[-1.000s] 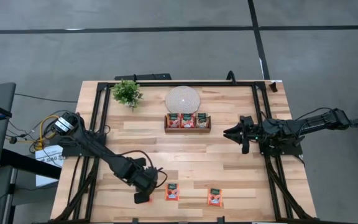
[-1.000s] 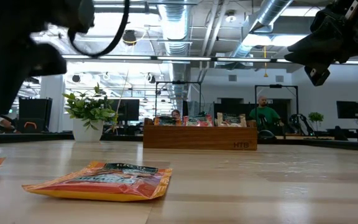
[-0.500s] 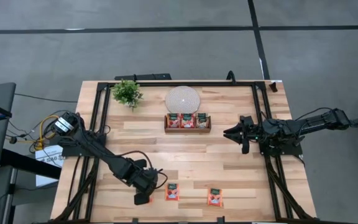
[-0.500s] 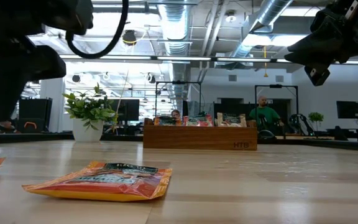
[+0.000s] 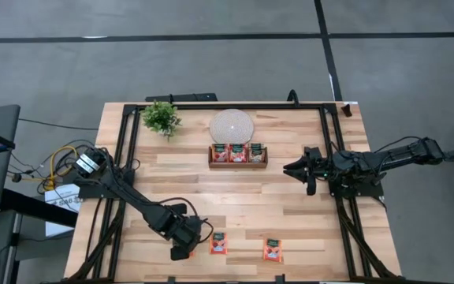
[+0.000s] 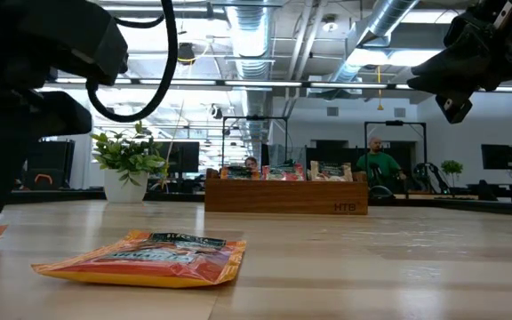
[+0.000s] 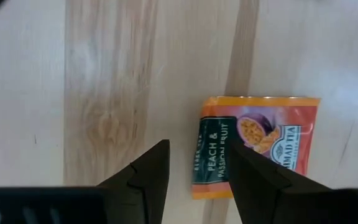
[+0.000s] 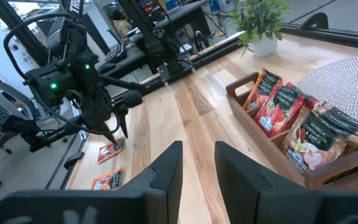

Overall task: Pick & Place Tea
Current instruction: Put the orange tea bag into the left section of the wooden organizer

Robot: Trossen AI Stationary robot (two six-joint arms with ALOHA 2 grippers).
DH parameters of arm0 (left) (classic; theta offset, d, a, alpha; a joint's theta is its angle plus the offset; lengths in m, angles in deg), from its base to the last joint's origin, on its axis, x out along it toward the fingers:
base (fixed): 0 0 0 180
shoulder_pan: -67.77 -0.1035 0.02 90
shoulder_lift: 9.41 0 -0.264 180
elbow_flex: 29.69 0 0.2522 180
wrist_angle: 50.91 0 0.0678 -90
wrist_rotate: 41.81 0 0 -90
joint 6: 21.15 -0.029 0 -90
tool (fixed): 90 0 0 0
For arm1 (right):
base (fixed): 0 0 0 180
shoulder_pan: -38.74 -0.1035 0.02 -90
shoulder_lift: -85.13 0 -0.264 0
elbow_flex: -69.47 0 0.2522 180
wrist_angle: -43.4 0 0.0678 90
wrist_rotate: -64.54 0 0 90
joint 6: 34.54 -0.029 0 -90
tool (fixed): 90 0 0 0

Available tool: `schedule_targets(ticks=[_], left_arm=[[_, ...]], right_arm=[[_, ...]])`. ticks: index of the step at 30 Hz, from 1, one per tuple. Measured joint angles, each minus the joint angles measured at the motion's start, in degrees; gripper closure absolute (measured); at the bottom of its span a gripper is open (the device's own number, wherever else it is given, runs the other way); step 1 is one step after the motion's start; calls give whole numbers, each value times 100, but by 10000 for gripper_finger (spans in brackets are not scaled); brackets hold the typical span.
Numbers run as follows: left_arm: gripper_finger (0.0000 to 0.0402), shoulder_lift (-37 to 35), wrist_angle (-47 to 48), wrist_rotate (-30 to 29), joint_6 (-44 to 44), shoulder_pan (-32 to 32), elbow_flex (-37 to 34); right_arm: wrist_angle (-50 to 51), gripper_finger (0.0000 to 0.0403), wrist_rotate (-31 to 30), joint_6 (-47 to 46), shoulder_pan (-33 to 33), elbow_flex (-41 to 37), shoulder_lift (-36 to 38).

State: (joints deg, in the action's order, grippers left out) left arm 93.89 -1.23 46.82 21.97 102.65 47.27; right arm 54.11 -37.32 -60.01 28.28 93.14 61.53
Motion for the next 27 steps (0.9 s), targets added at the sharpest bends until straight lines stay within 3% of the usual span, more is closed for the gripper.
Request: schedule_targets(ticks=[16, 27], left_arm=[[263, 268, -63, 189, -35, 0, 9], [386, 289, -53, 222, 0, -12, 4]], right_arm=[[96, 317, 4, 0, -1, 0, 0], [100, 317, 4, 0, 0, 0, 0]])
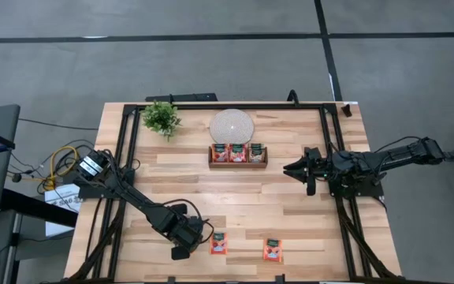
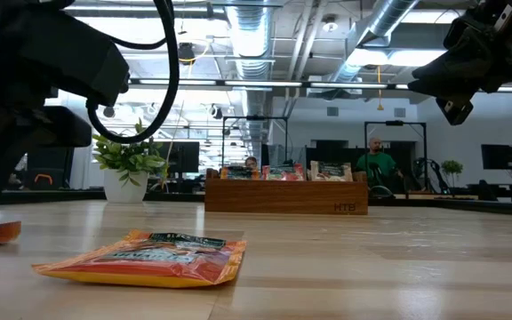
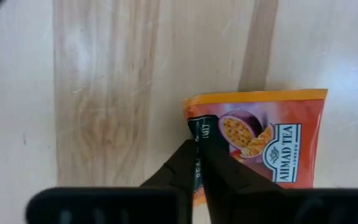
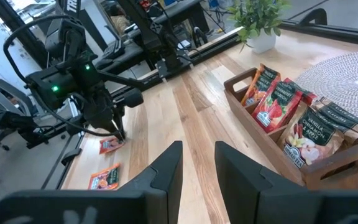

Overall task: Pick & Place Tea
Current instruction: Put the orange tea bag into the left section of the wooden organizer

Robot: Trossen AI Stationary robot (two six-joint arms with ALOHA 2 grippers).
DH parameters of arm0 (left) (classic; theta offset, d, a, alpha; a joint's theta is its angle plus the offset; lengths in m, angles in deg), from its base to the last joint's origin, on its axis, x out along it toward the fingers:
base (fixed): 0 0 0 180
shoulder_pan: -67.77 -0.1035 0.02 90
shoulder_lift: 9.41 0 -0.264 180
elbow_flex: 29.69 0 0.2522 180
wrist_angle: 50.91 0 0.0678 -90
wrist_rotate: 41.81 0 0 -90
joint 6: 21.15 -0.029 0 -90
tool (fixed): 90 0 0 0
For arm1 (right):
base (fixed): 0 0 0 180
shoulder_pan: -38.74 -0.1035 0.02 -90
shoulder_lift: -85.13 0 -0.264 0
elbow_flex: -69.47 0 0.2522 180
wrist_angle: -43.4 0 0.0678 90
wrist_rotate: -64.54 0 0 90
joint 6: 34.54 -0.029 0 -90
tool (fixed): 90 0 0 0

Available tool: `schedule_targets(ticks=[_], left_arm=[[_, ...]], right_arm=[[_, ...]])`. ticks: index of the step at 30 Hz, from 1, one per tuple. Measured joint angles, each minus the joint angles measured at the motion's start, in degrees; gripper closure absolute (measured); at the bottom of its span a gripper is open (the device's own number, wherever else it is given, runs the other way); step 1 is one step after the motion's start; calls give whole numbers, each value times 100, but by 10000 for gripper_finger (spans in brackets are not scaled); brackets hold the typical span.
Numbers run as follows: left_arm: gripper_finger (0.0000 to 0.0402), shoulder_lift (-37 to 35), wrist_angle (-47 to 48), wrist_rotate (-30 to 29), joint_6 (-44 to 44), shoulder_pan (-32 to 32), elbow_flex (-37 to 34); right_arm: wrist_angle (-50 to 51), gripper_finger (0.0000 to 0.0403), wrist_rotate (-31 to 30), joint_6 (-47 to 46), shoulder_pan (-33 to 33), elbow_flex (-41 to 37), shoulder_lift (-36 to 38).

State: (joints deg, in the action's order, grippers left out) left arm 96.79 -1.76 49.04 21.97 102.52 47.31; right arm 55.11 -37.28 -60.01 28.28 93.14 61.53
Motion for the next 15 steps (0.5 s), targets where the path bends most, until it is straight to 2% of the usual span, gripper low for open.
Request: schedule_targets(ticks=[6, 15], left_arm=[[401, 14, 208, -51, 3, 8, 45], [401, 43, 1532, -543, -171, 8, 574]], right_arm=[[-7, 317, 0, -1, 0, 0, 0], [-9, 317, -2, -2, 0, 0, 0]])
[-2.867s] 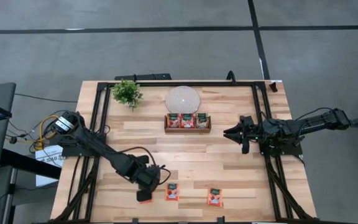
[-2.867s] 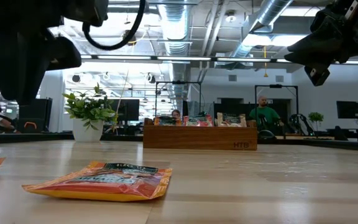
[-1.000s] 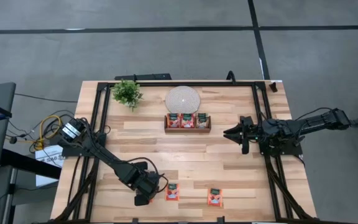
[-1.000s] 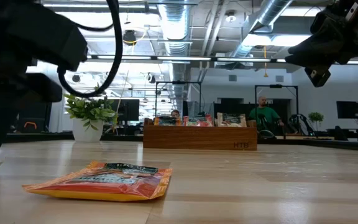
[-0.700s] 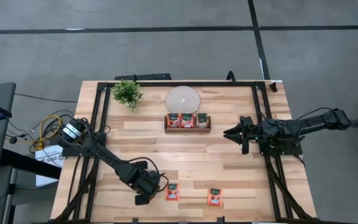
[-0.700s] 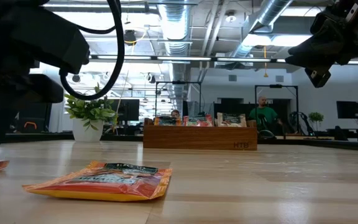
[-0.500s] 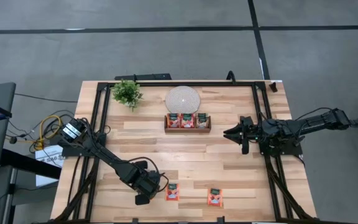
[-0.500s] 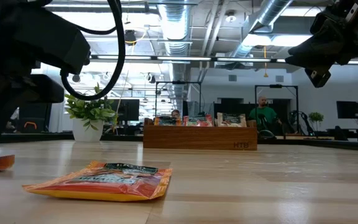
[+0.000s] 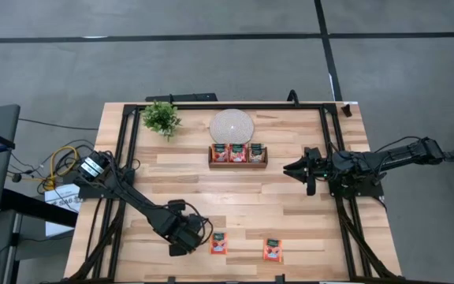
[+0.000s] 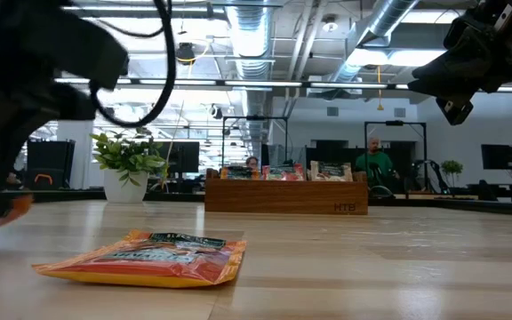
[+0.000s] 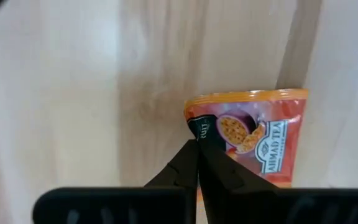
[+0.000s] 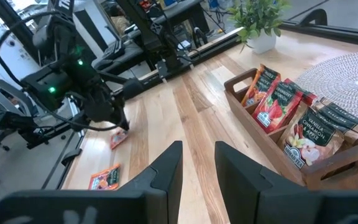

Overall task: Pick & Place Tea
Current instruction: Put the orange tea bag into the left section of the wooden organizer

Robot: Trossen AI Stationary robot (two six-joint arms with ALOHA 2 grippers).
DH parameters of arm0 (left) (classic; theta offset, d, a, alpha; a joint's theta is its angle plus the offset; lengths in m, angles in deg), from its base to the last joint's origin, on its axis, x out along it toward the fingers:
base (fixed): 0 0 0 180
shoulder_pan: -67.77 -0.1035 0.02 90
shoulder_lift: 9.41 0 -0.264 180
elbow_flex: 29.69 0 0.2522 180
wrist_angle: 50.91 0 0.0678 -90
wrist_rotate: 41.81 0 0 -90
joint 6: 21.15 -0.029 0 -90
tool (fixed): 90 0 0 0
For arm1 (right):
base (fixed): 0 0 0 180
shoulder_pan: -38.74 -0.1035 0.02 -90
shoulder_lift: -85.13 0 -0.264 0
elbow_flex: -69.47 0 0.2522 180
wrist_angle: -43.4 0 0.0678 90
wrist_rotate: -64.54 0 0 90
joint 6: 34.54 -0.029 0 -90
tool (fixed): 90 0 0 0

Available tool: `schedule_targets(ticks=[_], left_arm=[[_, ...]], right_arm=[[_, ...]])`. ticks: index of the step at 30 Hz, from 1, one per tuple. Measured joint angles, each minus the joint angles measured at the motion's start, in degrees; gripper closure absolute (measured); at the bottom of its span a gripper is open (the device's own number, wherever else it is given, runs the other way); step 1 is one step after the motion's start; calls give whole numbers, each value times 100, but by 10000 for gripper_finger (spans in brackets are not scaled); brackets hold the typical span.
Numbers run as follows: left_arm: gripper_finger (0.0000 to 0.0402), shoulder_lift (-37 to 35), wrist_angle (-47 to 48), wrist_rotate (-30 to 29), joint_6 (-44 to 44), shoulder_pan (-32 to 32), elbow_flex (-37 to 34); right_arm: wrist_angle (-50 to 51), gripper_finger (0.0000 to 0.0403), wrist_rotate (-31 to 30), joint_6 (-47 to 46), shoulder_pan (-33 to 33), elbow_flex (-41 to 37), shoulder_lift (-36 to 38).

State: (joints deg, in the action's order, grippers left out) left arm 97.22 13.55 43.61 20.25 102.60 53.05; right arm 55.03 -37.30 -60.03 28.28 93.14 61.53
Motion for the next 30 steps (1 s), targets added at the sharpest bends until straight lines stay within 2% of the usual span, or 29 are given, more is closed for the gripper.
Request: schedule_targets(ticks=[11, 18, 23, 26, 30], left_arm=[[402, -2, 1359, -849, -344, -4, 883], [401, -9, 2394, -1874, -917, -197, 1714], [401, -15, 2762, -2779, -1713, -673, 2234], [401, -22, 2652, -3241, -2299, -1116, 2446], [401, -22, 2264, -3426, -3143, -1833, 2629]], right_arm=[[-2, 317, 0, 0, 0, 0, 0], [-2, 317, -2, -2, 0, 0, 0], [-2, 317, -4, 0, 0, 0, 0], [-2, 317, -7, 0, 0, 0, 0], [0, 317, -7, 0, 0, 0, 0]])
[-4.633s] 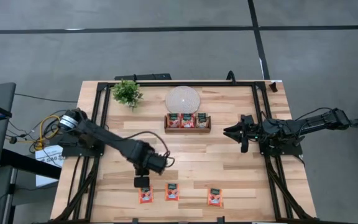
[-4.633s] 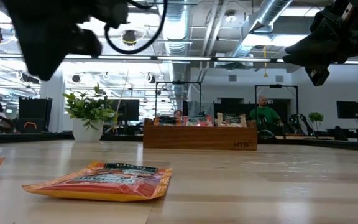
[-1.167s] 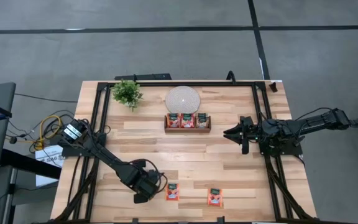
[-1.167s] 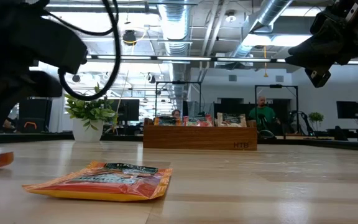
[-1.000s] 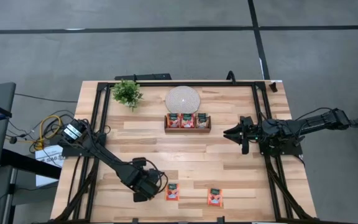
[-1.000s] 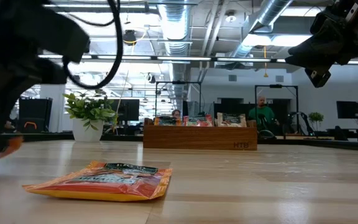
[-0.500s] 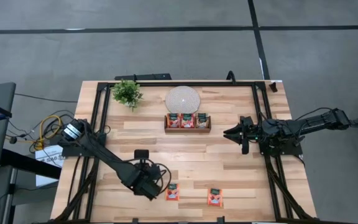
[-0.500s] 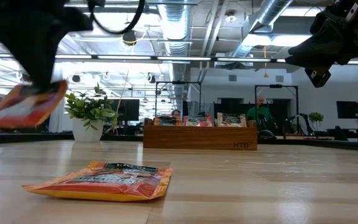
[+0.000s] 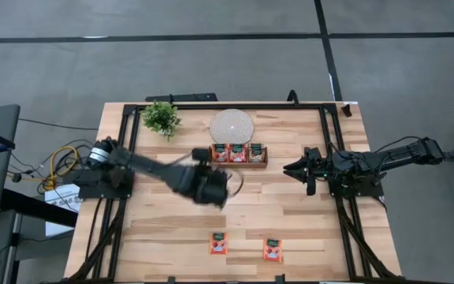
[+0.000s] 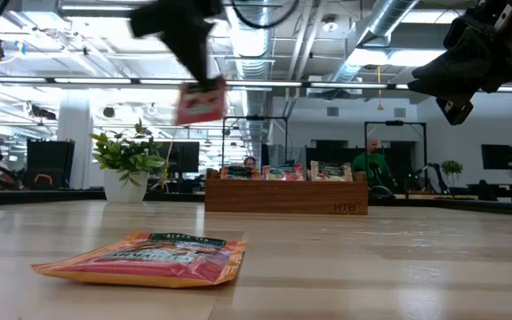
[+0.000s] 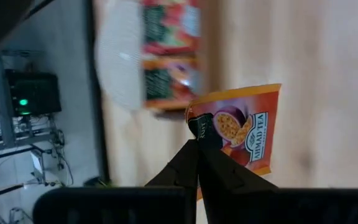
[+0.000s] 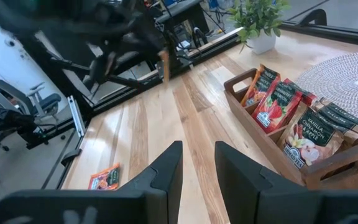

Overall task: Pick & Place Tea
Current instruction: Put the orange tea bag into the left section of the wooden organizer

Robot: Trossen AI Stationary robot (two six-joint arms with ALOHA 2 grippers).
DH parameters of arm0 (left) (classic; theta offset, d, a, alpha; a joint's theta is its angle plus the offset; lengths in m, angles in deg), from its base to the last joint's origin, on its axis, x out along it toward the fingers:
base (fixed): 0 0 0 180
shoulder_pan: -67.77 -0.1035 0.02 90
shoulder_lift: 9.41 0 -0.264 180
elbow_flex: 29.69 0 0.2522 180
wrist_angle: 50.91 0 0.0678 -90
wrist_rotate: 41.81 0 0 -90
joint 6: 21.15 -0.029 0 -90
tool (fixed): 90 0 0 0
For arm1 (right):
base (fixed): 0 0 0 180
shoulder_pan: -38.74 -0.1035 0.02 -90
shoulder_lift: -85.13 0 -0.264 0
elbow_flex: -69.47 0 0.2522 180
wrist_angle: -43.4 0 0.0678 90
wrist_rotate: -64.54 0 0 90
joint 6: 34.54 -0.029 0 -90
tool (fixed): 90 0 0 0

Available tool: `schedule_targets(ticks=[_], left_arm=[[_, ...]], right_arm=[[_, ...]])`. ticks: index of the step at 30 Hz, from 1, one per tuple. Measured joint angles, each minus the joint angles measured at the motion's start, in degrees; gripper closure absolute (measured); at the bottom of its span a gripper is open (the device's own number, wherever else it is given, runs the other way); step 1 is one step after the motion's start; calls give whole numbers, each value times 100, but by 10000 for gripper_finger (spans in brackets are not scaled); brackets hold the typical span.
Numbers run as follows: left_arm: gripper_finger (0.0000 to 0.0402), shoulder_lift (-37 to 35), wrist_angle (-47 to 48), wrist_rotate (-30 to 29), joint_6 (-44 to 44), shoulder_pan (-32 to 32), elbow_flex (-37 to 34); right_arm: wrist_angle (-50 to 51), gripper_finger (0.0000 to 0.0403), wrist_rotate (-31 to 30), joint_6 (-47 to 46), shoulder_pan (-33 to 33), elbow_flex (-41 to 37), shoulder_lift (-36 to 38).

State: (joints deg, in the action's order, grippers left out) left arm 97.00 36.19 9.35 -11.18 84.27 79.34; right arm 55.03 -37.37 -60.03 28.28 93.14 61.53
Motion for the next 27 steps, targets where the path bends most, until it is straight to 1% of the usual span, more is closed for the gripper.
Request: schedule_targets(ticks=[4, 6, 9, 13, 18, 24, 27], left_arm=[[401, 0, -527, -324, -649, -645, 47], [401, 0, -826, -372, -1074, -884, 47], [401, 12, -1238, -378, -1672, -1159, 47], [401, 26, -1694, -420, -2244, -1422, 47], [401, 55, -1827, -375, -2583, -1659, 43], [401, 57, -2033, -260, -2605, -1882, -105], [401, 55, -2310, -210, -2596, -1910, -233]], right_arm=[[43, 317, 0, 2, 0, 0, 0], [71, 317, 0, 2, 0, 0, 0], [125, 317, 0, 4, 0, 0, 0], [178, 317, 2, 4, 0, 0, 0], [173, 317, 2, 17, 0, 0, 0], [173, 317, -4, 48, 0, 0, 0], [173, 317, -7, 48, 0, 0, 0]])
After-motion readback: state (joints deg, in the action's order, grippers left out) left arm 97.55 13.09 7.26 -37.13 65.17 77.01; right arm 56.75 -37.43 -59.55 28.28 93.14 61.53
